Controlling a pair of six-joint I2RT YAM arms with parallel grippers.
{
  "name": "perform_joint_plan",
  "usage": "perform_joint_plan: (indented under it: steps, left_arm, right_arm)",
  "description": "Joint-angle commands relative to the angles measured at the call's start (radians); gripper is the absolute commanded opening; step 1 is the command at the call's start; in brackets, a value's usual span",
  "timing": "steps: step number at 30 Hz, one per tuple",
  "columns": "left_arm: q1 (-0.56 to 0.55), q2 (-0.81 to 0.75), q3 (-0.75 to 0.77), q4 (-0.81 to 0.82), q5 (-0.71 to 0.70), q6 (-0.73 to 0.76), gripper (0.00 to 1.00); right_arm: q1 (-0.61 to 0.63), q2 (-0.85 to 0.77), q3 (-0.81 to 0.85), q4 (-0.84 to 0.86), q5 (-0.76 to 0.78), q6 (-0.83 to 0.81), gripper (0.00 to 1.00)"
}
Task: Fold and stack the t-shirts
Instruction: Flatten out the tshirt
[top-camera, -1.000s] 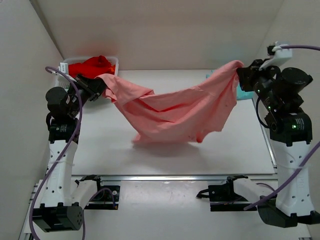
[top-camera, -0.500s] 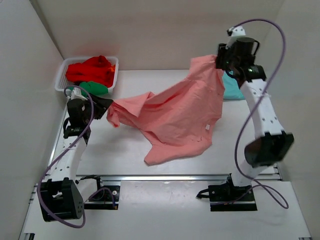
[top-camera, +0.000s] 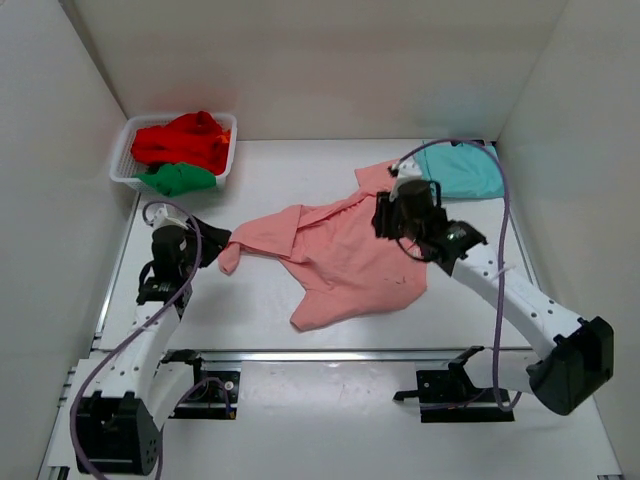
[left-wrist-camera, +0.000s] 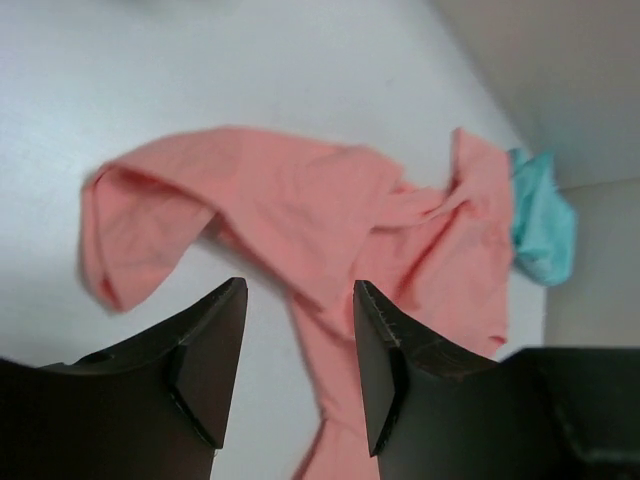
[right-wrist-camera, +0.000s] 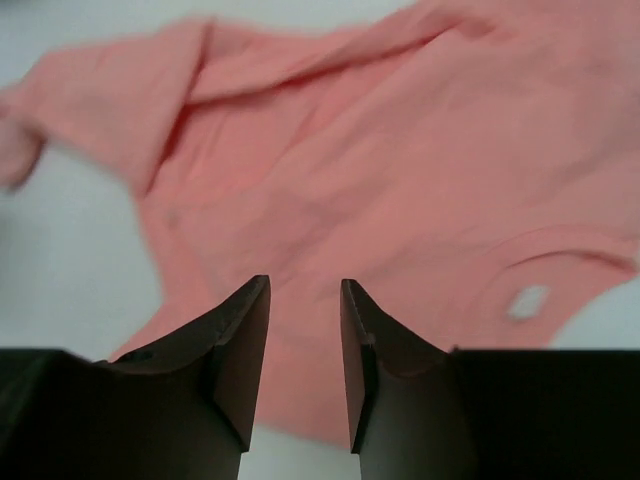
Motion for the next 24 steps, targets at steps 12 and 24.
perform_joint_plan:
  steps: [12, 24]
  left_arm:
    - [-0.088, 0.427, 0.057, -0.045, -0.17, 0.063, 0.66]
    - [-0.106, 0.58, 0.09, -0.038, -0.27, 0.083, 0.35]
  right_arm:
    - [0.332, 0.167, -0.241, 0.151, -0.177, 0.345, 0.42]
    - [0.335, 0.144, -0.266, 0.147, -0.233, 0.305, 0.48]
